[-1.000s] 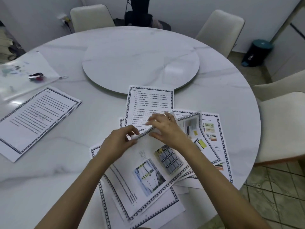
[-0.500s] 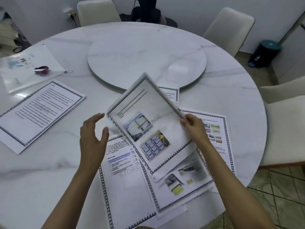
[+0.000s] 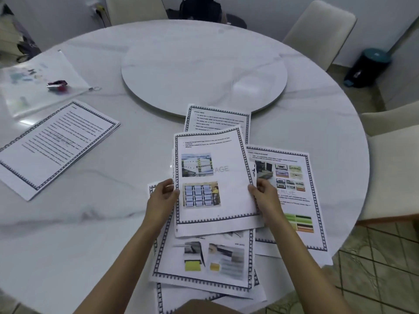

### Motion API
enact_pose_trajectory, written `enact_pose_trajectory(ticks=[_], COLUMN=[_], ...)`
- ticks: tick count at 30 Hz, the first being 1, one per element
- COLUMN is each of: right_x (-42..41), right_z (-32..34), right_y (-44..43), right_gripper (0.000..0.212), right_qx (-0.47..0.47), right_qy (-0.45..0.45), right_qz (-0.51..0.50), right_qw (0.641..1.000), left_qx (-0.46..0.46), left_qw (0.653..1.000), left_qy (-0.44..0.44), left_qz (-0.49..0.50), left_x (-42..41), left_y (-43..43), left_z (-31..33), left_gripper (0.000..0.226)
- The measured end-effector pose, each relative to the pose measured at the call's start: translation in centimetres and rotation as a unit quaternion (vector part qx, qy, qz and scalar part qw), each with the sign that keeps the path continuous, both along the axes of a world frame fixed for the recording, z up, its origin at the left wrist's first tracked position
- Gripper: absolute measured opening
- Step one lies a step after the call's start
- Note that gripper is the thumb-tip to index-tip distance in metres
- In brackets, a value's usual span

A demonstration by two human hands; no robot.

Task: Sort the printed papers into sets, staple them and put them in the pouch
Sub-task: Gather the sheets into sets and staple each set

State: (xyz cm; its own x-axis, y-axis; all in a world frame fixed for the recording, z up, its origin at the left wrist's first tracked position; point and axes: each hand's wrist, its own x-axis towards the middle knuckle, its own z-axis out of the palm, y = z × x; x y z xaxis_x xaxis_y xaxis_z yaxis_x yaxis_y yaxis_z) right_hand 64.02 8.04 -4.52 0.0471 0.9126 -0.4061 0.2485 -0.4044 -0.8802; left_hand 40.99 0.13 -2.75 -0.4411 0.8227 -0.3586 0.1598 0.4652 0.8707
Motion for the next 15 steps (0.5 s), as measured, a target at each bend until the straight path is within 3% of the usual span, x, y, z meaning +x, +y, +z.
enact_pose_trajectory(ticks=[7,12,15], right_x=[0.0,0.2,0.2], right_z=[0.8,0.8,0.7], right_y=[-1.1,-1.7,-2.0], right_gripper=[0.019,0.018,0.019], right_qx=[0.017,0.004,0.004], right_qy=[0.021,0.056,0.041], right_qz=[0.016,-0.002,0.012], right_qw=[1.000,0.998,0.999], left_qx=[-0.006,0.025,0.027], left_qw=[0.999,0.997,0.998], left_qy=[0.041,0.063,0.064], left_qz=[0.016,0.020,0.010], left_x=[0.3,0.4,-0.1], left_y=[-0.4,-0.8,-1.0], left_z=[-0.7,-0.8,-1.1], left_gripper=[0.037,0.009,0.018])
